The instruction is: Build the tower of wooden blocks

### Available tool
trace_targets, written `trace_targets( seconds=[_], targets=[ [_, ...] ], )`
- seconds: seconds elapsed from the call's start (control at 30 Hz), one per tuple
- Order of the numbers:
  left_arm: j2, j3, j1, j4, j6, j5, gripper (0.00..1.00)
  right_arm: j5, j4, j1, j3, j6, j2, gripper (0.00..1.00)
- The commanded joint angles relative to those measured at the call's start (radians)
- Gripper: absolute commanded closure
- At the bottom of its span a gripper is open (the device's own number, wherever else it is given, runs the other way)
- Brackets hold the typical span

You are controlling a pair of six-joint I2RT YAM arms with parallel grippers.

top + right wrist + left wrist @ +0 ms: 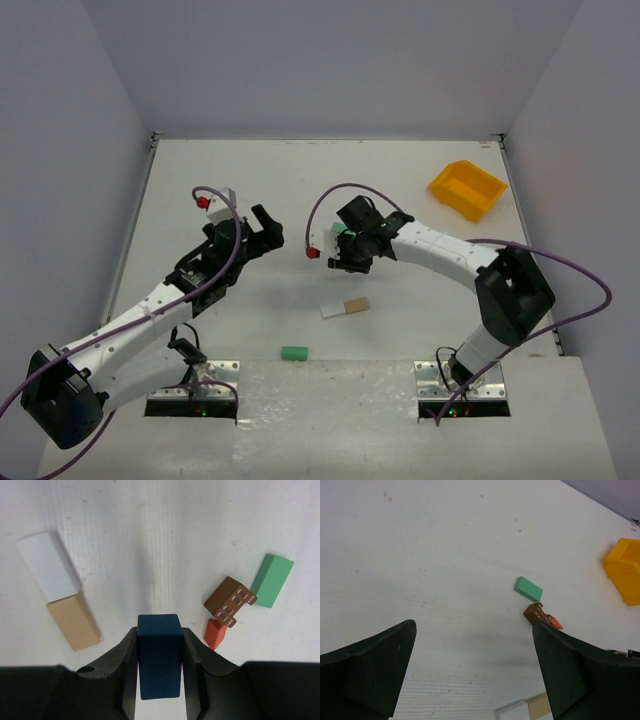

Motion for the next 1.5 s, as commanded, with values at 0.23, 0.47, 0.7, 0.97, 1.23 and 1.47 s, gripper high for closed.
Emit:
trace_targets(
  seconds=[0.23, 0.47, 0.7, 0.97, 1.23, 1.47],
  targets=[
    [-0.067, 0.003, 0.003, -0.007, -0.007, -0.026, 0.00, -0.013, -0.046, 0.210, -0.075, 0.058, -0.115, 0.90],
    [-0.111, -0.017, 0.003, -0.018, 0.001, -0.036, 0.00, 0.004, -0.005, 0.250, -0.092, 0.086, -0.092, 0.88],
    [-0.111, -0.012, 0.002, -0.036, 0.017, -0.036, 0.00, -0.013, 0.040, 0.262, -0.114, 0.102, -0.046, 0.87],
    [-0.111, -0.018, 0.002, -0.029, 0.026, -0.039, 0.00, -0.014, 0.078, 0.265, -0.140, 0.112, -0.033, 0.84],
    [-0.099, -0.015, 0.002, -0.025, 0.035, -0.037, 0.00, 0.006, 0.119, 0.265, -0.156, 0.105, -0.011, 0.82],
    [-0.096, -0.014, 0.002, -0.022, 0.042, -0.029, 0.00, 0.037, 0.141, 0.265, -0.162, 0.096, 0.000, 0.81]
  ],
)
